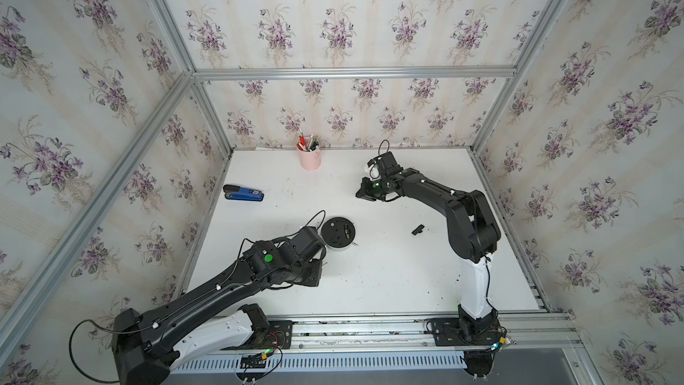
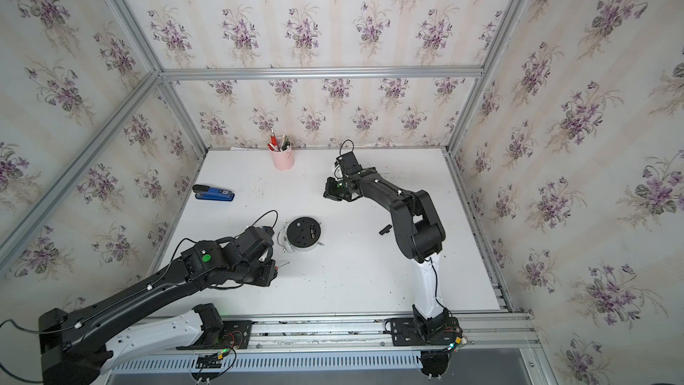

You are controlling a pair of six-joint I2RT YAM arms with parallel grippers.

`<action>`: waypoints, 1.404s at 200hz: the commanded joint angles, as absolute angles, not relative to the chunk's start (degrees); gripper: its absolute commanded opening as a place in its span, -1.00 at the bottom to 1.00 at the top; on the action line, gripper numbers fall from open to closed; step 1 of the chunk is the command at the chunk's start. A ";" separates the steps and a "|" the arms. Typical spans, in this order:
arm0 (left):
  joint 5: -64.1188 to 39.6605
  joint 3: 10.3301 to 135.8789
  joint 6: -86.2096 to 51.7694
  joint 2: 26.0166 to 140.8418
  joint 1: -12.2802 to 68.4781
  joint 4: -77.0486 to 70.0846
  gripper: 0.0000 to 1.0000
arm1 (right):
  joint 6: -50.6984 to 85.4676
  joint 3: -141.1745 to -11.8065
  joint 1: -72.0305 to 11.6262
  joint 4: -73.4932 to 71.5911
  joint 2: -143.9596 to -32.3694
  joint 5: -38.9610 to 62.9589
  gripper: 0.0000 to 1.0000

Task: Remove the battery from the alarm
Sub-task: Adjust the alarm at the center of the board.

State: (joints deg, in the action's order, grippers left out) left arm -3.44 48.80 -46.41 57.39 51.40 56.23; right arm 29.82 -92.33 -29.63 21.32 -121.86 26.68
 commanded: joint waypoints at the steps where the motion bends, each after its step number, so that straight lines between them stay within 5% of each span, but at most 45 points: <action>1: 0.40 48.71 -54.17 60.76 52.38 56.31 -1.00 | 27.06 -96.66 -31.51 26.82 -126.04 30.98 -0.99; 46: 5.91 56.66 -50.08 76.27 47.94 55.12 -1.00 | 26.35 -96.41 -35.92 28.32 -129.09 31.54 -1.00; 173: 6.56 68.91 -37.83 95.56 39.65 42.26 -1.00 | 34.78 -63.30 -37.64 20.24 -107.69 27.35 -1.00; 226: 4.48 73.28 -36.40 97.96 38.41 42.94 -1.00 | 39.73 -54.89 -31.65 18.52 -100.01 24.24 -0.58; 281: 6.45 64.08 -35.05 81.63 34.98 50.34 -1.00 | 33.22 -59.52 -30.39 17.61 -95.90 29.76 0.00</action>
